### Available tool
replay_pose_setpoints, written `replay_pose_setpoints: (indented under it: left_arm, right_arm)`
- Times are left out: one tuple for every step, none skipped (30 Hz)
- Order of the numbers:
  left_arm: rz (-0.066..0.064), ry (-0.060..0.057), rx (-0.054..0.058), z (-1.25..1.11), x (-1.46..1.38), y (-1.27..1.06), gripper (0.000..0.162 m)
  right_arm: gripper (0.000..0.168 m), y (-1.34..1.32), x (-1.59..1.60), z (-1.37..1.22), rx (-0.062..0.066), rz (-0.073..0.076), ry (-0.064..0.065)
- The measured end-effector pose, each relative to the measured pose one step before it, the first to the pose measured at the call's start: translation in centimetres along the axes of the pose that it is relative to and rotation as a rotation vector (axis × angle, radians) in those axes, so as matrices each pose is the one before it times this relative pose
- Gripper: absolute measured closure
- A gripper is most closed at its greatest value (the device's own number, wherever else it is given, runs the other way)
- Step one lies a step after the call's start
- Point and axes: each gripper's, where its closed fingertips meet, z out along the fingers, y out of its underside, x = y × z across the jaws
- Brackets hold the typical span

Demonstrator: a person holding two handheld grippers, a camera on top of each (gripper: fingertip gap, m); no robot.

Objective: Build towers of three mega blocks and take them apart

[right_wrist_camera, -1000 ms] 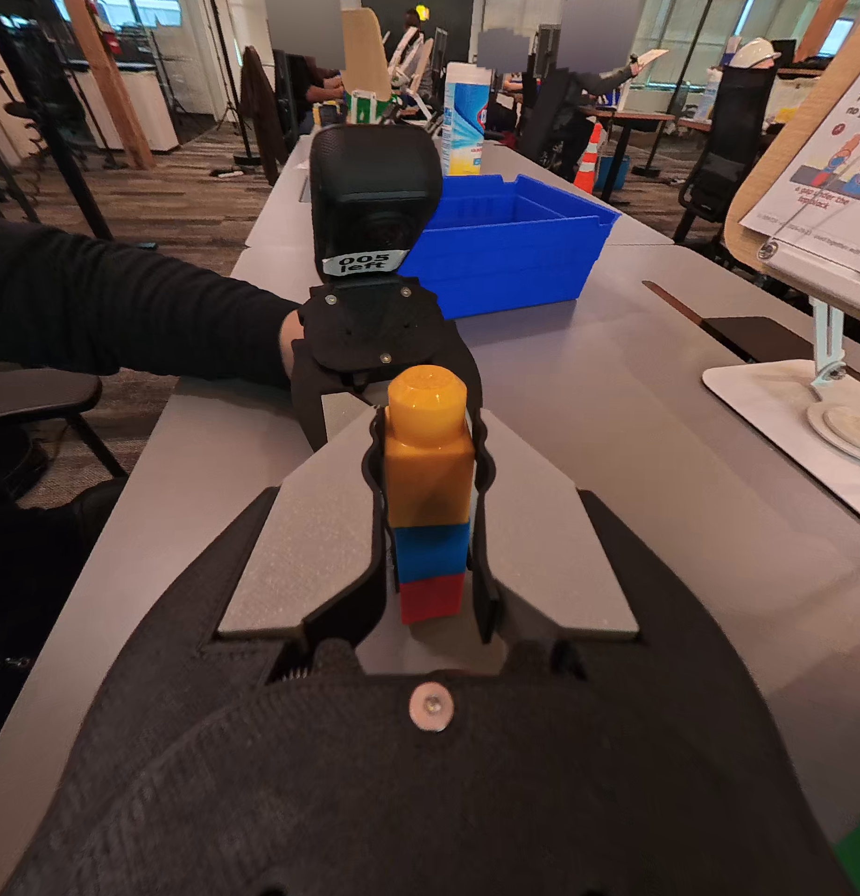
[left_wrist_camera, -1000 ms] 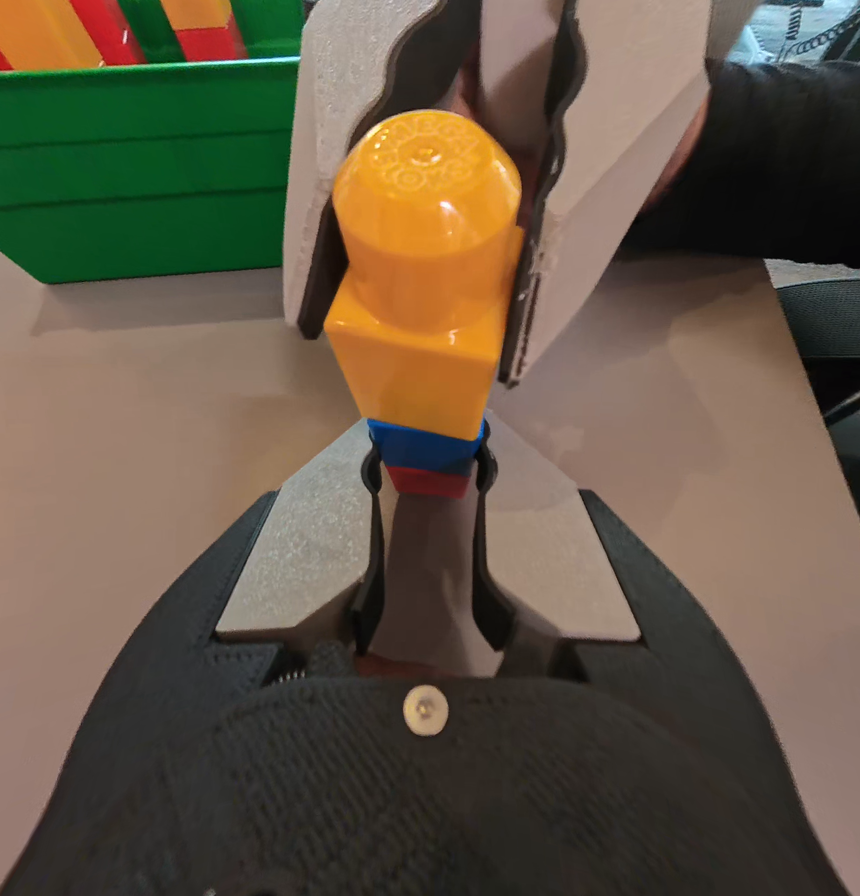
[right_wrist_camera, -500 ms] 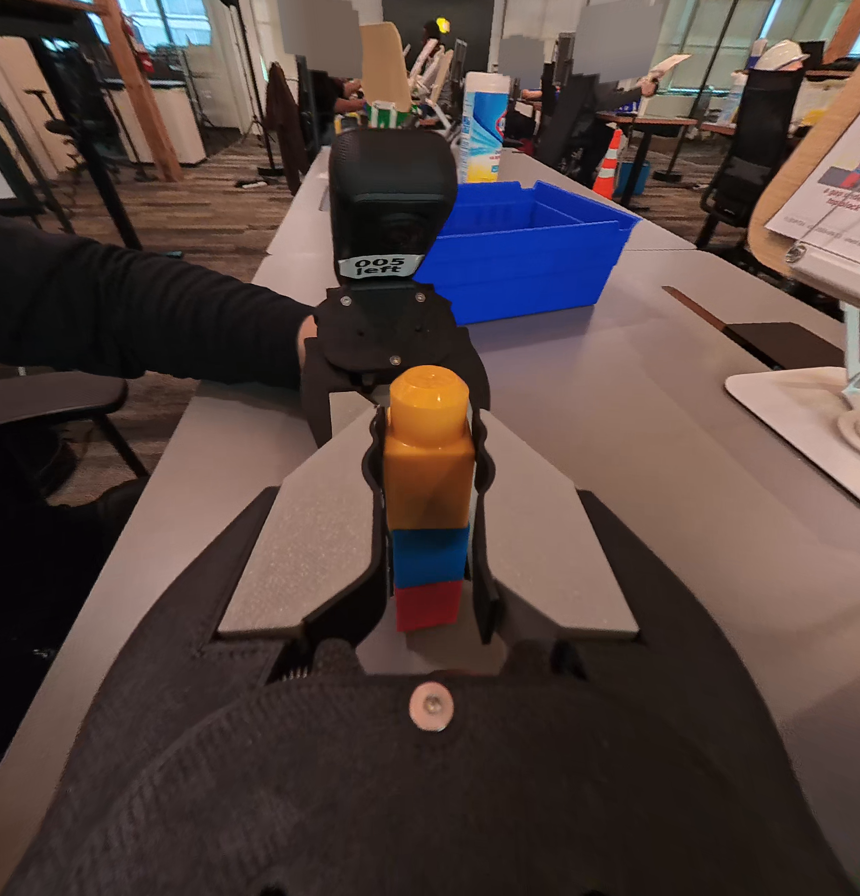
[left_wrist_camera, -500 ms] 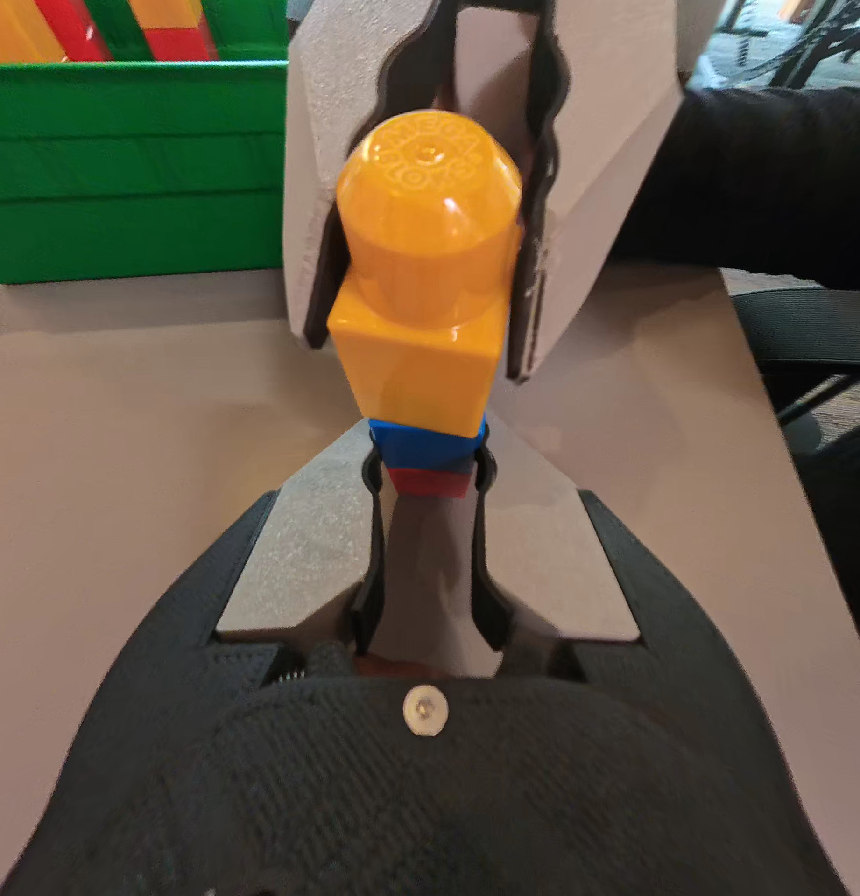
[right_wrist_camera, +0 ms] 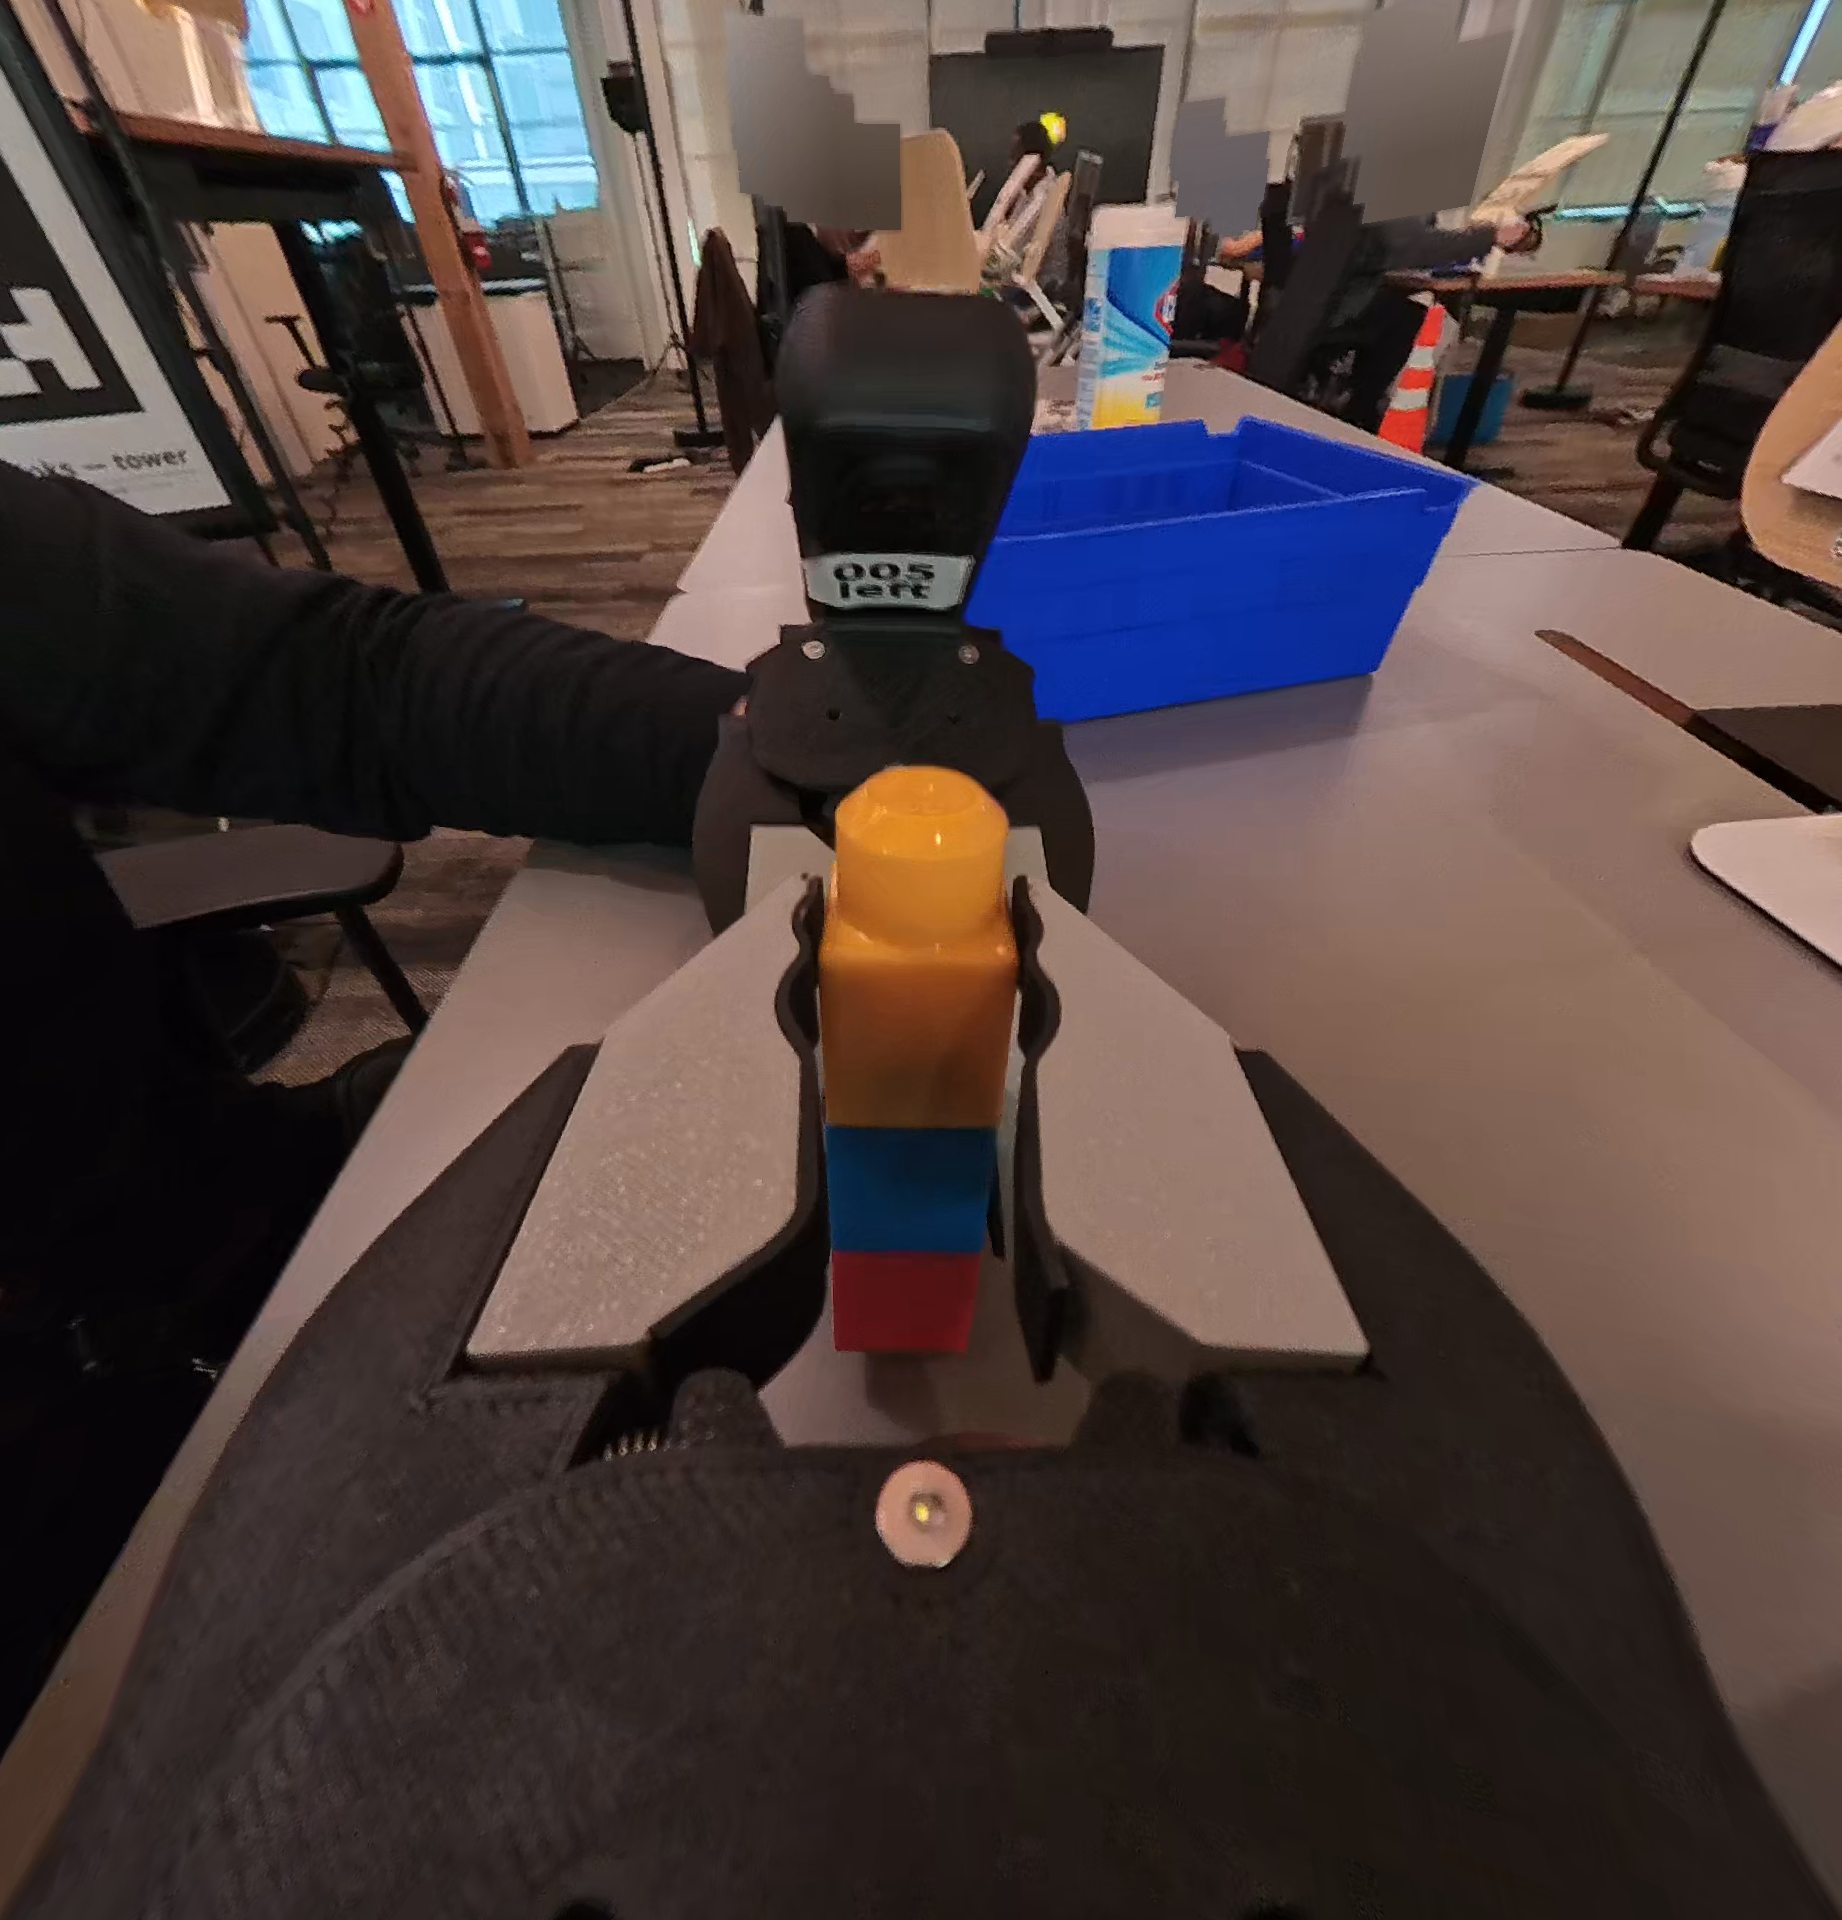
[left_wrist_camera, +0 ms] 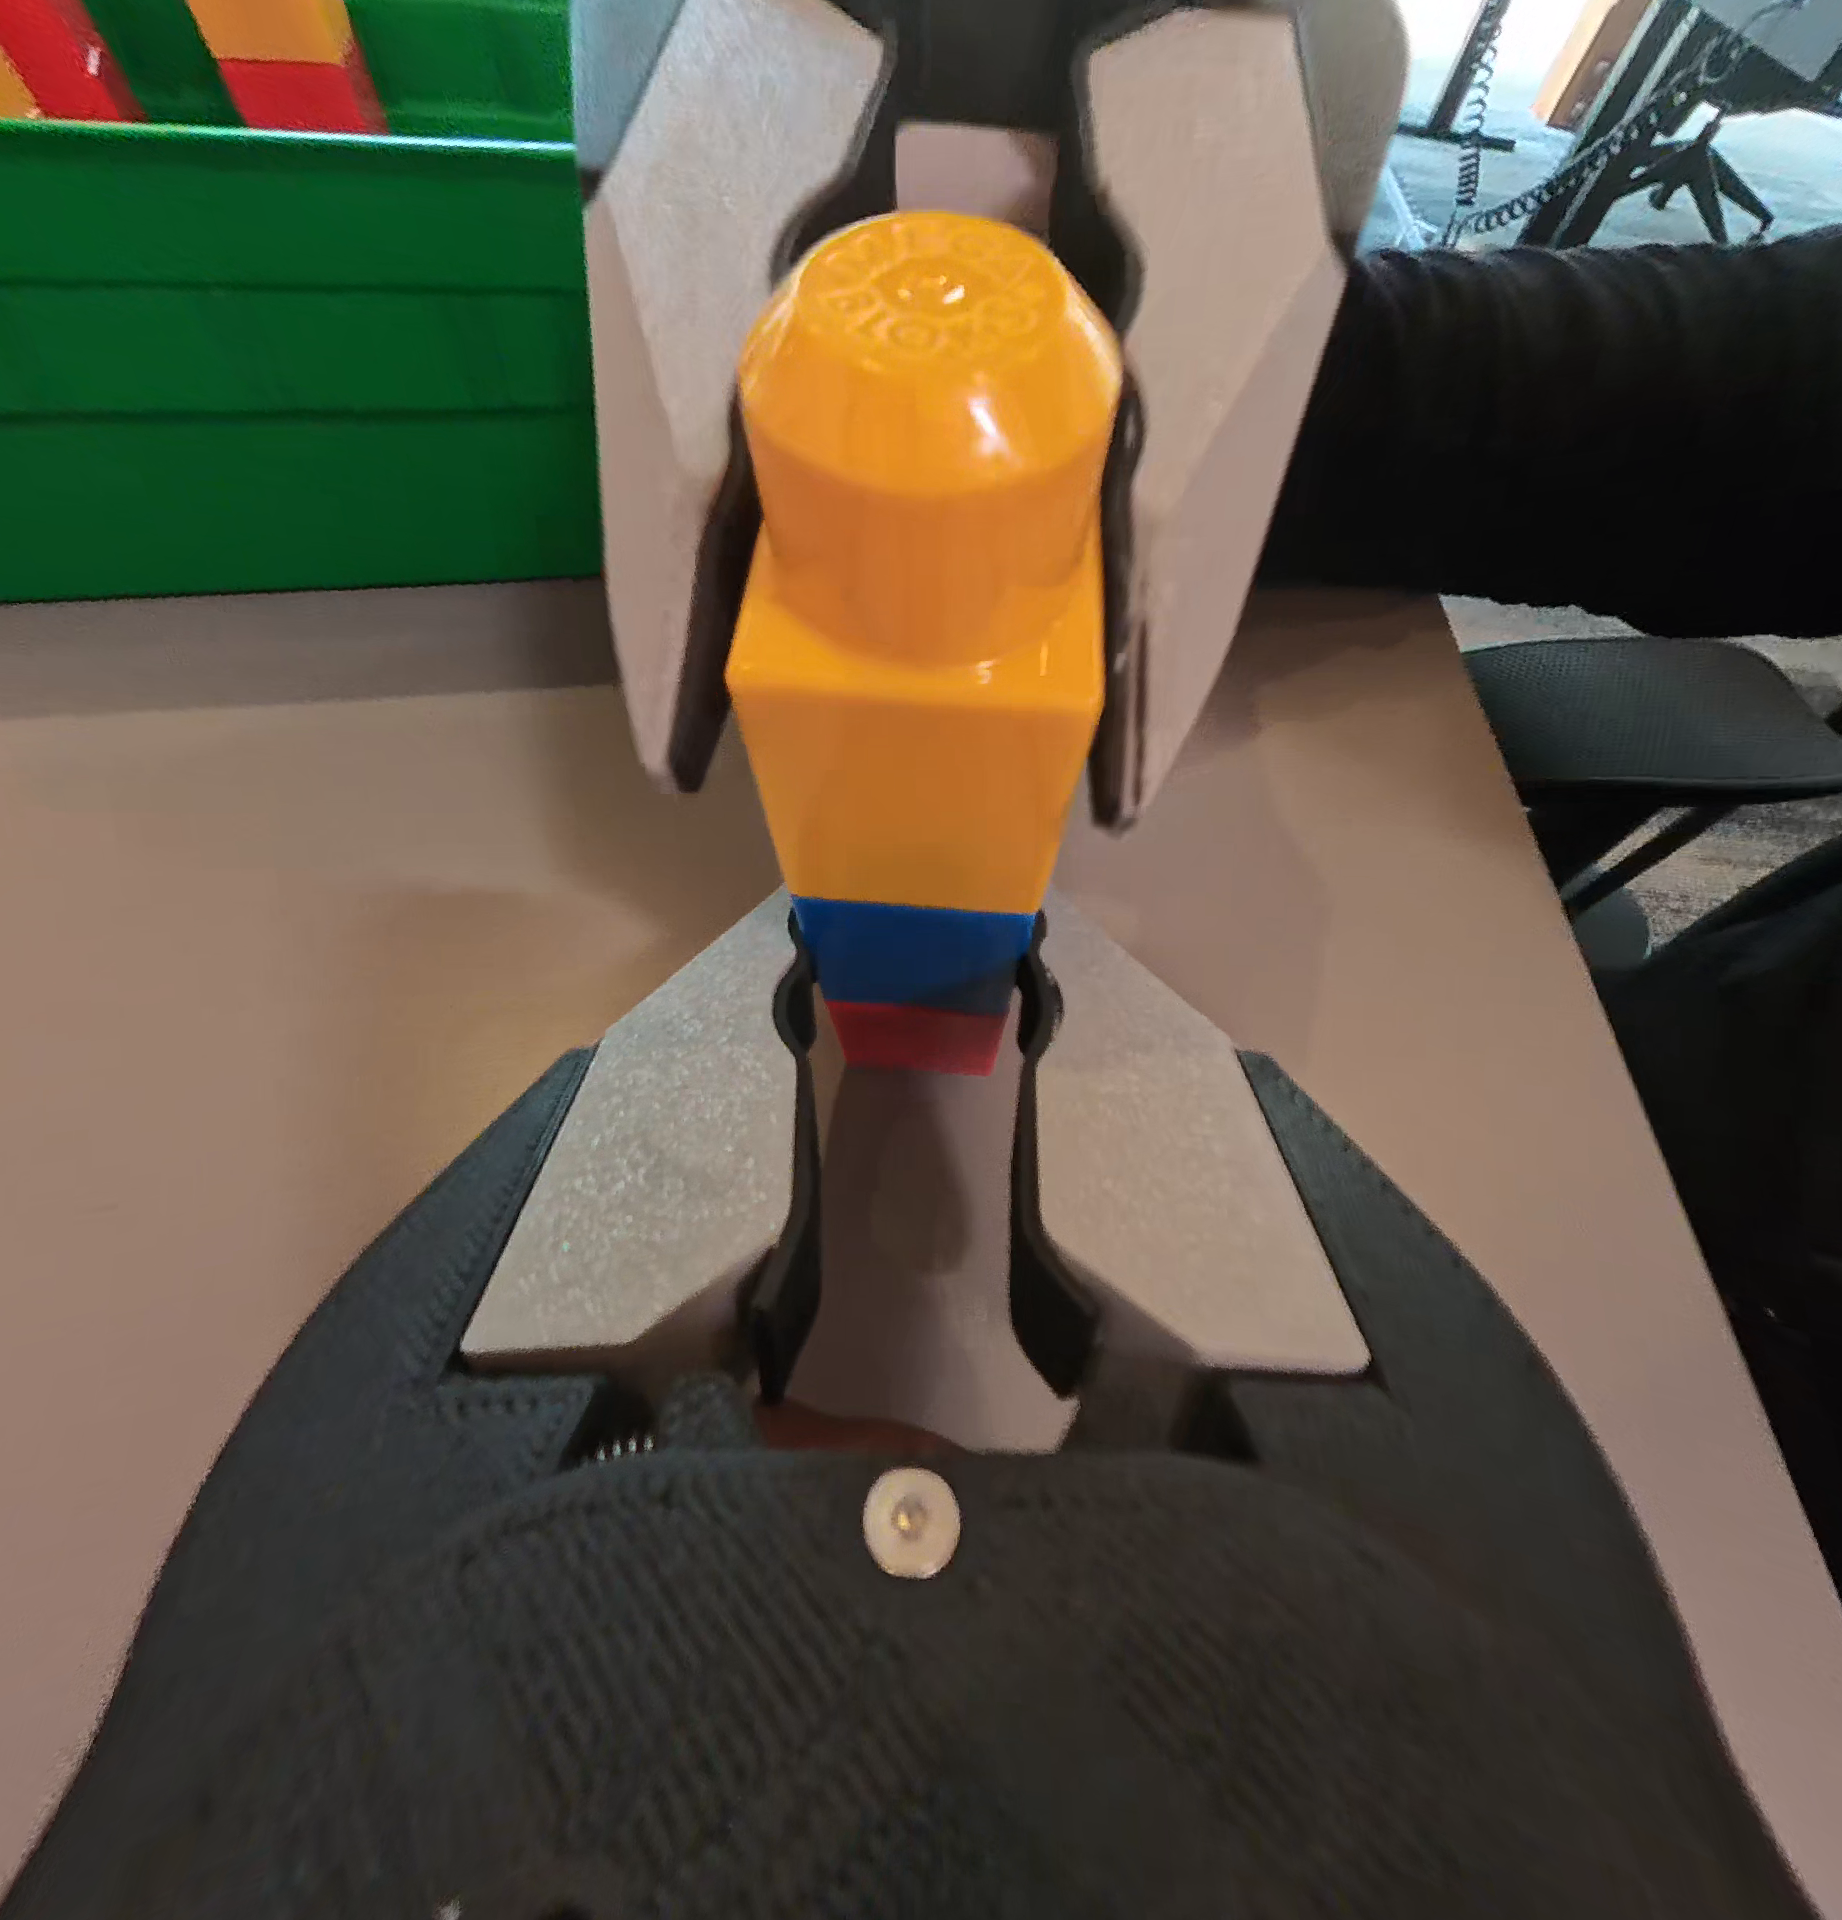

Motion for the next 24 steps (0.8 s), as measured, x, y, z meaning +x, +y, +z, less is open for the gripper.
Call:
replay_pose_setpoints:
  left_arm:
    - [-0.0056, -0.0054, 0.0036, -0.101, -0.148, -0.018, 0.128]
    - [-0.0006, -0.0015, -0.0009, -0.091, -0.051, 0.063, 0.127]
    - [0.0019, -0.0037, -0.0043, -0.057, -0.059, 0.097, 0.127]
    - [0.0027, -0.0062, -0.0097, -0.019, -0.079, 0.168, 0.127]
    - [0.0043, -0.0039, -0.0105, 0.007, -0.017, 0.177, 0.127]
    - [0.0049, -0.0028, -0.0021, -0.019, 0.005, 0.049, 0.127]
    - [0.0017, -0.0059, 0.0062, -0.06, -0.055, -0.085, 0.126]
    - [-0.0053, -0.0065, 0.0069, -0.079, -0.129, -0.067, 0.125]
    - [-0.013, -0.0047, 0.0023, -0.068, -0.17, -0.001, 0.117]
    - [-0.0199, -0.0085, -0.0013, -0.035, -0.294, 0.05, 0.101]
    - [-0.0246, -0.0075, -0.0048, -0.022, -0.337, 0.1, 0.092]
    - [-0.0263, 0.0001, -0.0103, -0.02, -0.251, 0.185, 0.088]
    - [-0.0255, 0.0018, -0.0116, -0.005, -0.247, 0.21, 0.088]
    - [-0.0232, 0.0029, -0.0085, -0.021, -0.221, 0.158, 0.089]
    - [-0.0187, 0.0085, -0.0046, -0.021, -0.093, 0.091, 0.092]
    - [-0.0127, 0.0101, 0.0001, -0.044, -0.013, 0.016, 0.095]
    - [-0.0077, 0.0042, 0.0039, -0.053, -0.039, -0.033, 0.097]
    - [-0.0034, 0.0007, 0.0029, -0.028, -0.02, -0.037, 0.098]
    - [0.0, 0.0015, -0.0018, 0.024, 0.011, 0.024, 0.098]
    - [0.0018, 0.0008, -0.006, 0.059, 0.035, 0.069, 0.098]
    - [0.0022, -0.001, -0.0087, 0.089, 0.004, 0.112, 0.099]
    - [0.0031, -0.0014, -0.0101, 0.105, 0.016, 0.121, 0.099]
    - [0.0043, -0.0008, -0.0108, 0.108, 0.038, 0.128, 0.099]
    - [0.0048, -0.0005, -0.0102, 0.104, 0.036, 0.122, 0.099]
  right_arm:
    - [0.131, 0.547, 0.36, 0.16, -0.0262, 0.0034, 0.0175]
    - [0.124, 0.611, 0.176, 0.246, -0.0308, 0.0038, 0.0075]
    - [0.124, 0.518, -0.083, 0.266, -0.0252, 0.0003, -0.0063]
    - [0.134, 0.373, -0.215, 0.215, -0.0176, -0.0084, -0.0101]
    - [0.136, 0.181, -0.119, 0.17, -0.0104, -0.0137, 0.0011]
    - [0.136, 0.067, -0.082, 0.083, -0.0107, -0.0159, 0.0055]
    - [0.136, -0.135, -0.07, -0.007, 0.0, -0.0182, 0.0089]
    - [0.136, -0.255, 0.038, -0.059, 0.0098, -0.0166, 0.0146]
    - [0.136, -0.447, 0.091, -0.14, 0.0212, -0.01, 0.0147]
    - [0.136, -0.64, 0.077, -0.232, 0.0296, 0.0005, 0.0081]
    - [0.136, -0.735, 0.194, -0.343, 0.0327, 0.0025, 0.0131]
    - [0.136, -0.845, 0.301, -0.469, 0.0357, -0.0068, 0.0223]
    - [0.136, -0.971, 0.341, -0.607, 0.0378, -0.0187, 0.0279]
    - [0.136, -1.16, 0.391, -0.771, 0.0407, -0.0257, 0.0331]
    - [0.136, -1.432, 0.542, -0.973, 0.0494, -0.0285, 0.0412]
    - [0.136, -1.788, 0.681, -1.135, 0.0692, -0.0184, 0.0454]
    - [0.136, -1.844, 1.115, -1.28, 0.0661, -0.0125, 0.0651]
    - [0.136, -1.814, 1.398, -1.387, 0.0613, -0.0089, 0.0722]
    - [0.136, -1.992, 1.08, -1.401, 0.0807, 0.0131, 0.0361]
    - [0.136, -1.849, 0.682, -1.24, 0.0809, 0.0498, -0.0066]
    - [0.136, -1.477, 0.651, -1.103, 0.0584, 0.0708, -0.0116]
    - [0.136, -1.268, 0.812, -0.996, 0.0503, 0.0471, 0.0087]
    - [0.136, -0.974, 0.853, -0.866, 0.0288, 0.0134, 0.0221]
    - [0.136, -0.542, 1.241, -0.778, -0.003, -0.0188, 0.0574]
